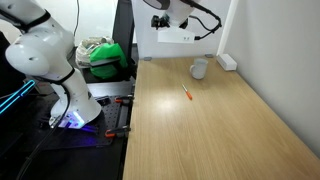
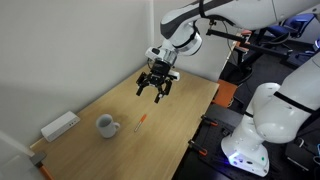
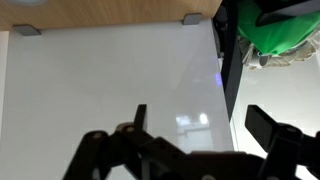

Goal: Put the pen in the mug

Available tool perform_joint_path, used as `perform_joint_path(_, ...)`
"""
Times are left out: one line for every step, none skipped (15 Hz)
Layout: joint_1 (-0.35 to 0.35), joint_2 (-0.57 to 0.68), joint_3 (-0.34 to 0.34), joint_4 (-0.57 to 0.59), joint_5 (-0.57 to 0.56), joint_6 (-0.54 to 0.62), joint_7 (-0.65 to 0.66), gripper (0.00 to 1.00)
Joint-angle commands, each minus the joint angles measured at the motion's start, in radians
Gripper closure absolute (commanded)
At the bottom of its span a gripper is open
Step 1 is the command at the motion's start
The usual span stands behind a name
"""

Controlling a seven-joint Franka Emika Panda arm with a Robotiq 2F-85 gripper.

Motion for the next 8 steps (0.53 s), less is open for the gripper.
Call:
perform_joint_path(-0.027, 0.031, 0.051, 0.012, 0.024, 0.100, -0.011, 0.00)
perform_joint_path(-0.025, 0.039, 0.057, 0.013, 0.028, 0.127, -0.012, 0.00)
perform_joint_path(-0.023, 0.049, 0.065, 0.015, 0.033, 0.158, -0.019, 0.00)
perform_joint_path(-0.021, 0.059, 0.069, 0.018, 0.037, 0.181, -0.031, 0.00)
perform_joint_path(-0.019, 0.072, 0.074, 0.023, 0.039, 0.204, -0.041, 0.00)
perform_joint_path(-0.018, 0.084, 0.078, 0.028, 0.039, 0.214, -0.050, 0.00)
perform_joint_path(-0.018, 0.097, 0.081, 0.034, 0.034, 0.229, -0.061, 0.00)
perform_joint_path(-0.018, 0.110, 0.084, 0.040, 0.027, 0.240, -0.075, 0.00)
